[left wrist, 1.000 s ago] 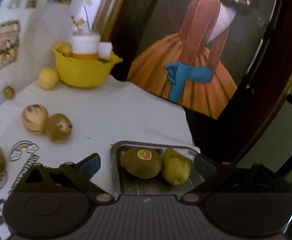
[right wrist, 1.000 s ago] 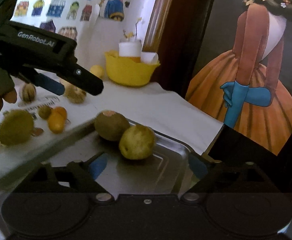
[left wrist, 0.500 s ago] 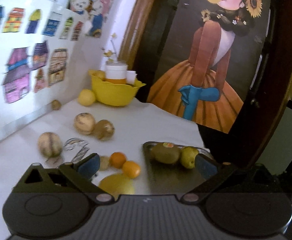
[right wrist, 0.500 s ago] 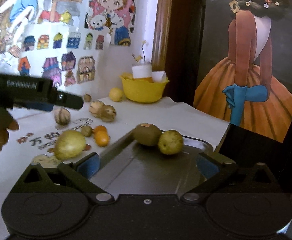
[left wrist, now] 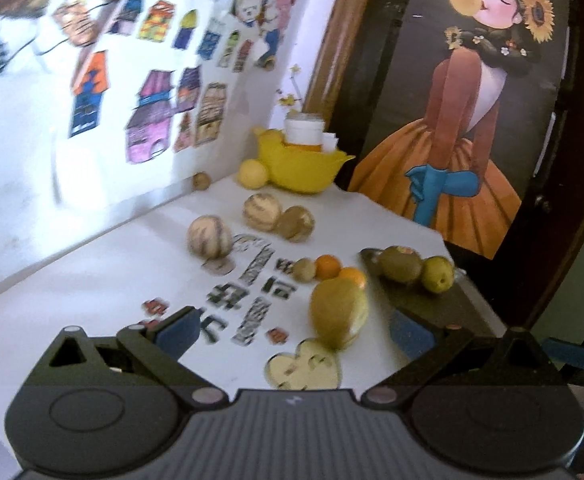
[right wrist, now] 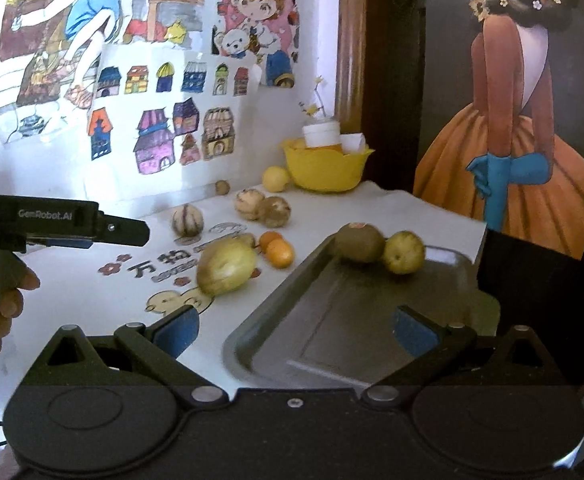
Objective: Organize fruits
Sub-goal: 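Move both tools back toward the remaining fruit on the table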
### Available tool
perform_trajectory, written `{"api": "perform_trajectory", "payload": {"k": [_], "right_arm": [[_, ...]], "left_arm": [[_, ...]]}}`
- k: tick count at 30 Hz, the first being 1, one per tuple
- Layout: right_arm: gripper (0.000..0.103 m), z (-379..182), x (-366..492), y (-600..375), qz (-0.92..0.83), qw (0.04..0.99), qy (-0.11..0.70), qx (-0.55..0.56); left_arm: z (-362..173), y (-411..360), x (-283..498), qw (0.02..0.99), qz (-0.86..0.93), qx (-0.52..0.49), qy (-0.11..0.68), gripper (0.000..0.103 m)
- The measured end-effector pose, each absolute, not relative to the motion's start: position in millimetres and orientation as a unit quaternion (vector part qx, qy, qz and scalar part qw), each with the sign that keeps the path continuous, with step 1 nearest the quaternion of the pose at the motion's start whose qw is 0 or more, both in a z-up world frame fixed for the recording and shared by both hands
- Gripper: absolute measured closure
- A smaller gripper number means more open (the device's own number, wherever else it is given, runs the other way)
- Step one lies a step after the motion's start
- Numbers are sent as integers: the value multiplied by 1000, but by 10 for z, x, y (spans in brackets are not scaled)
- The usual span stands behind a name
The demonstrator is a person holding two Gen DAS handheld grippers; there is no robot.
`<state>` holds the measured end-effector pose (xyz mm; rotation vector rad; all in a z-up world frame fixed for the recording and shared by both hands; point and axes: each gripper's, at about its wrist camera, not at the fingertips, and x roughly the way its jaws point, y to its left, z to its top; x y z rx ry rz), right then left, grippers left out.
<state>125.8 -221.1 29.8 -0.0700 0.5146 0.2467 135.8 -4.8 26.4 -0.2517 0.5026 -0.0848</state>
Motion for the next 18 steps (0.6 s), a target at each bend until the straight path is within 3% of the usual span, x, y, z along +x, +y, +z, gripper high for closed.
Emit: {"api": "perform_trajectory", "payload": {"k": [18], "right_arm": [[1, 106, 1453, -1582, 190, 933, 303, -47]], "left_arm": [[41, 615, 1328, 948, 7, -121, 294, 0]]}}
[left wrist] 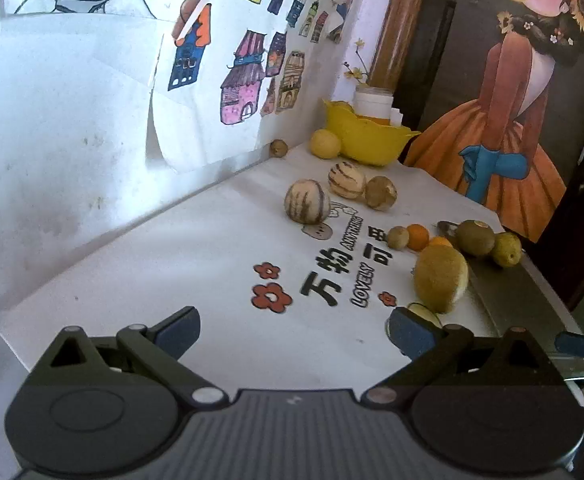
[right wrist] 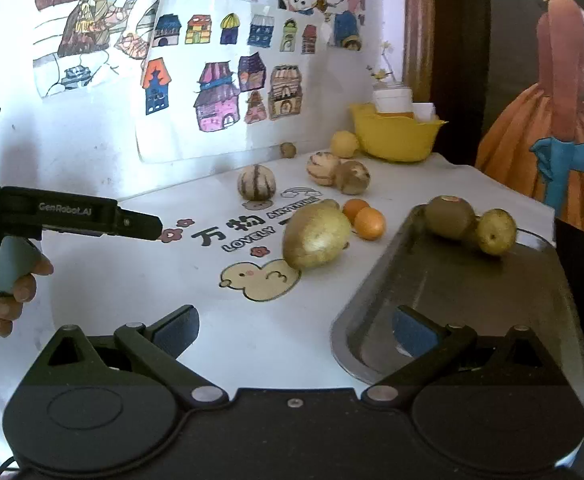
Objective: Organize fruits
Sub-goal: 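Move both tools back toward the remaining fruit on the table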
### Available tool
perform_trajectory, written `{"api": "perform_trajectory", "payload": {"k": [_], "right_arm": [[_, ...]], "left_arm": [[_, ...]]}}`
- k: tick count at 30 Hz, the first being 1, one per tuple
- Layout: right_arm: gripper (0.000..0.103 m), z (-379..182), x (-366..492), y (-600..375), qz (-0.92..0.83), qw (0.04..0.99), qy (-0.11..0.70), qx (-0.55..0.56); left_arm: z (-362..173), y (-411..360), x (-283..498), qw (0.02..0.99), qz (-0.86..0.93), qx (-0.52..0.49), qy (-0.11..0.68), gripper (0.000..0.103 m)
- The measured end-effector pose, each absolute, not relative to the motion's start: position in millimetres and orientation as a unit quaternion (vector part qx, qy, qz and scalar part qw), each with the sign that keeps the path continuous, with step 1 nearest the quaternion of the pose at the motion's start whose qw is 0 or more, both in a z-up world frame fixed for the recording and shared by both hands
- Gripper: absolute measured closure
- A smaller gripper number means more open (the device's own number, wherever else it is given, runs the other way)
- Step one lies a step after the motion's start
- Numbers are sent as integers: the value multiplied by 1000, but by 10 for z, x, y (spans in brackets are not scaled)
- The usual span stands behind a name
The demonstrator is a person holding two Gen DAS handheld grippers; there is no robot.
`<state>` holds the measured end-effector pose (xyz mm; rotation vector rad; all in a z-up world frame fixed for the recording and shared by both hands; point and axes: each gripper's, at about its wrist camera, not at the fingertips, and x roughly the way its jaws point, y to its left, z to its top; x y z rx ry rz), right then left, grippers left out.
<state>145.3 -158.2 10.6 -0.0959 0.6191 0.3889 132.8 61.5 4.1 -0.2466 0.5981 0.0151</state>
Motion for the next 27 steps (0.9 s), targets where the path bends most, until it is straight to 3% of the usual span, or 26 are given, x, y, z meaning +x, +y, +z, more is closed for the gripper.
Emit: {"api": "perform_trajectory", "payload": {"k": [13, 27], "right_arm": [[1, 37, 1893, -1321, 206, 925, 316, -36], [1, 5, 2232, -1316, 222, 915, 322, -103]], "left_arm": [[21, 729, 1726, 947, -5, -94, 308, 1], [-77, 666, 2109, 943, -36, -81, 321, 1]]}}
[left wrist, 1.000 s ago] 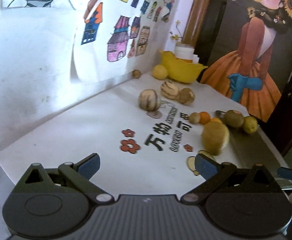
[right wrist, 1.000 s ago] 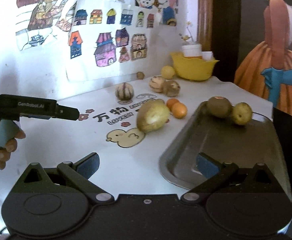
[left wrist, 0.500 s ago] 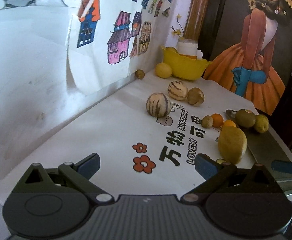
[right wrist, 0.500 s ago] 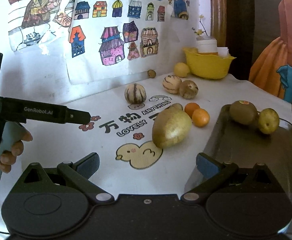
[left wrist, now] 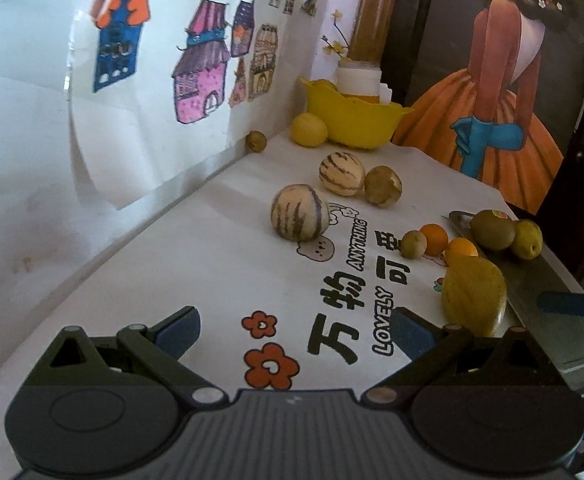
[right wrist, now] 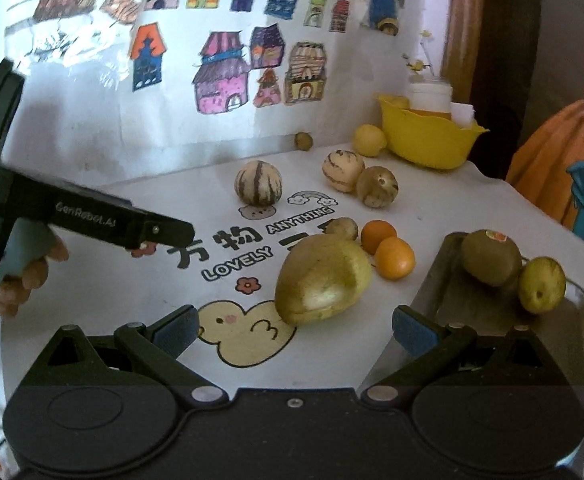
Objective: Organize fruits
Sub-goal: 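Move both tools back toward the remaining fruit on the table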
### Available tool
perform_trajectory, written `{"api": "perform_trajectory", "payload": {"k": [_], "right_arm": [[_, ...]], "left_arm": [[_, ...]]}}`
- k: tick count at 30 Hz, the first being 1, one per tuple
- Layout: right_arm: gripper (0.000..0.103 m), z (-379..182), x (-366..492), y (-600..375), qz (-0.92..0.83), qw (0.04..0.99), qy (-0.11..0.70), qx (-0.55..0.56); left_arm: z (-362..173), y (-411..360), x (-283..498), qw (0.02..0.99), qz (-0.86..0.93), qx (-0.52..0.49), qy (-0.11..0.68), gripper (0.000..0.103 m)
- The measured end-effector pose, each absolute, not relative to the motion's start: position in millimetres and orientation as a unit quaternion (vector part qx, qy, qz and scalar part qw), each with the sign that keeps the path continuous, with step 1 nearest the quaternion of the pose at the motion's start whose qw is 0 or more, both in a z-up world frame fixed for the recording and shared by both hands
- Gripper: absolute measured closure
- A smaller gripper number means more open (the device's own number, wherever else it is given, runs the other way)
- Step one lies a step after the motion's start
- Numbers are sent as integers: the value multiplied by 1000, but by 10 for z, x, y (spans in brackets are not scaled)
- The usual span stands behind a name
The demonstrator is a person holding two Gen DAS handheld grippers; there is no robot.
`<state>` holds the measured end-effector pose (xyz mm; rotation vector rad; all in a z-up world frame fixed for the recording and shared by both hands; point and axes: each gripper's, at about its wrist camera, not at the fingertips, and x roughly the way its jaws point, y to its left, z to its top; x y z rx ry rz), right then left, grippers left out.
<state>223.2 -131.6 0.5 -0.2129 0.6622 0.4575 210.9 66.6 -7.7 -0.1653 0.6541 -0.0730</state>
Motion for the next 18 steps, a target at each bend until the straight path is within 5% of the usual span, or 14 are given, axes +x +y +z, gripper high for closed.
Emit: {"api": "perform_trajectory", "payload": {"k": [18], "right_arm": [[1, 331, 2697, -1778, 277, 870, 293, -283]], "left_arm": [[8, 227, 2104, 941, -147, -52, 300, 0]]}}
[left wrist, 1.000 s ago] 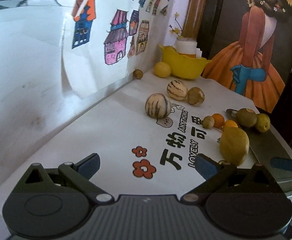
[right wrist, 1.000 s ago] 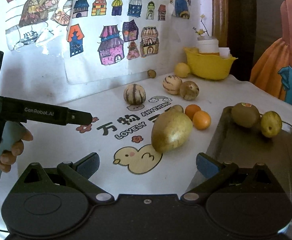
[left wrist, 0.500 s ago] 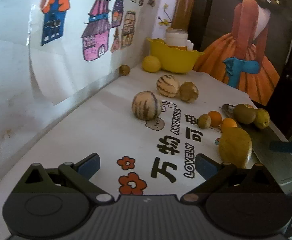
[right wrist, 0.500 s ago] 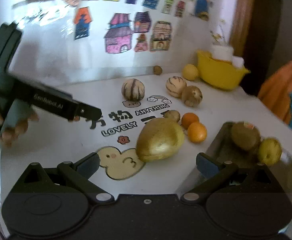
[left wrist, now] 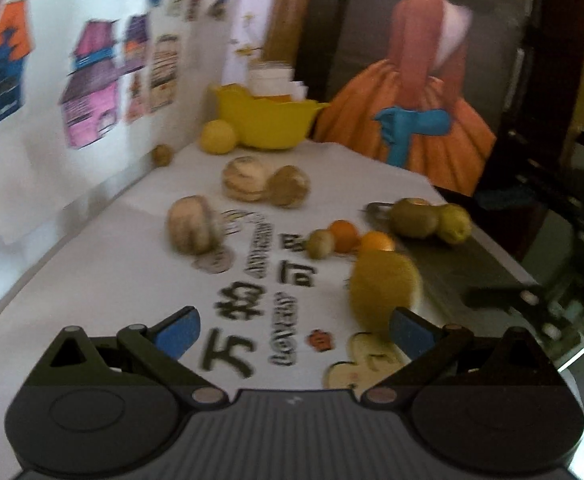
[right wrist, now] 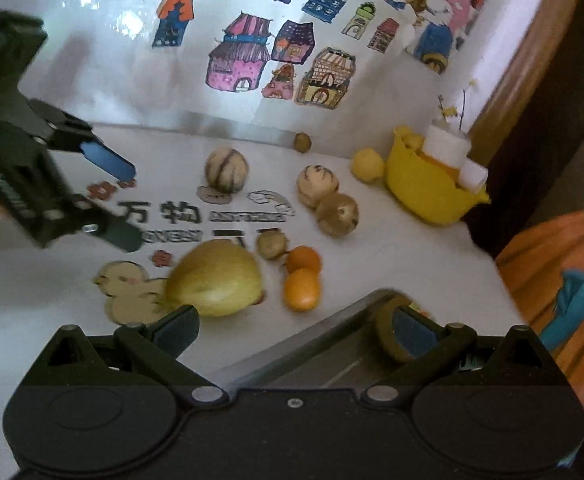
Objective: Organize fruits
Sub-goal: 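Move both tools back toward the remaining fruit on the table, then grasp the large yellow pear with the left tool while the right tool grasps an orange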
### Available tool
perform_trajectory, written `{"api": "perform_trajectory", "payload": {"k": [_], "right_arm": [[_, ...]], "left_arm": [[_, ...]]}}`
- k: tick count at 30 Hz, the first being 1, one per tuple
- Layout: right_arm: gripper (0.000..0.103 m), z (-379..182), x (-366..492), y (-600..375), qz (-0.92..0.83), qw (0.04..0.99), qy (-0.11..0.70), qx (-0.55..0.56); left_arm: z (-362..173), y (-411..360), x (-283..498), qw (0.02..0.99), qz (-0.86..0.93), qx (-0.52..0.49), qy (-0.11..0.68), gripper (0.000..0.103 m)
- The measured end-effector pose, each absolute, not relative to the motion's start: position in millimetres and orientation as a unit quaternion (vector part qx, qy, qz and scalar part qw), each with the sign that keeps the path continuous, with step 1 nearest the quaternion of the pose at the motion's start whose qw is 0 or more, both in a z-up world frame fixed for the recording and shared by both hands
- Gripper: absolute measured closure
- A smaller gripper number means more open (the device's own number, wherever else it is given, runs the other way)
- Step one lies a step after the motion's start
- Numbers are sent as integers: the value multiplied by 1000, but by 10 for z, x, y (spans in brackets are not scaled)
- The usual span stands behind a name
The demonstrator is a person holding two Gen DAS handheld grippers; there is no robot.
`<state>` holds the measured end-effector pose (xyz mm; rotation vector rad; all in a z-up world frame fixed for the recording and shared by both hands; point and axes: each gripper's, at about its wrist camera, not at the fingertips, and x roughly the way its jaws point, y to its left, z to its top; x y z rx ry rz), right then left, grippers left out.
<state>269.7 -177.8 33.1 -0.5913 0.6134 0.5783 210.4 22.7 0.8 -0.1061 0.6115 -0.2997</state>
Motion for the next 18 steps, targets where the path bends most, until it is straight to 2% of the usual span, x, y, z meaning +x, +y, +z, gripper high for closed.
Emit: {"api": "perform_trajectory", "payload": {"k": [7, 14, 18], "right_arm": [[1, 226, 3127, -1804, 296, 848, 291, -330], [16, 119, 3407, -1781, 335, 814, 299, -367], [20, 93, 3482, -1762, 361, 797, 308, -373]], "left_arm": [[8, -46, 2199, 932, -193, -38, 305, 1], [-45, -261, 2330, 925, -212, -21, 314, 1], [-53, -327, 2381, 927, -211, -18, 311, 2]]}}
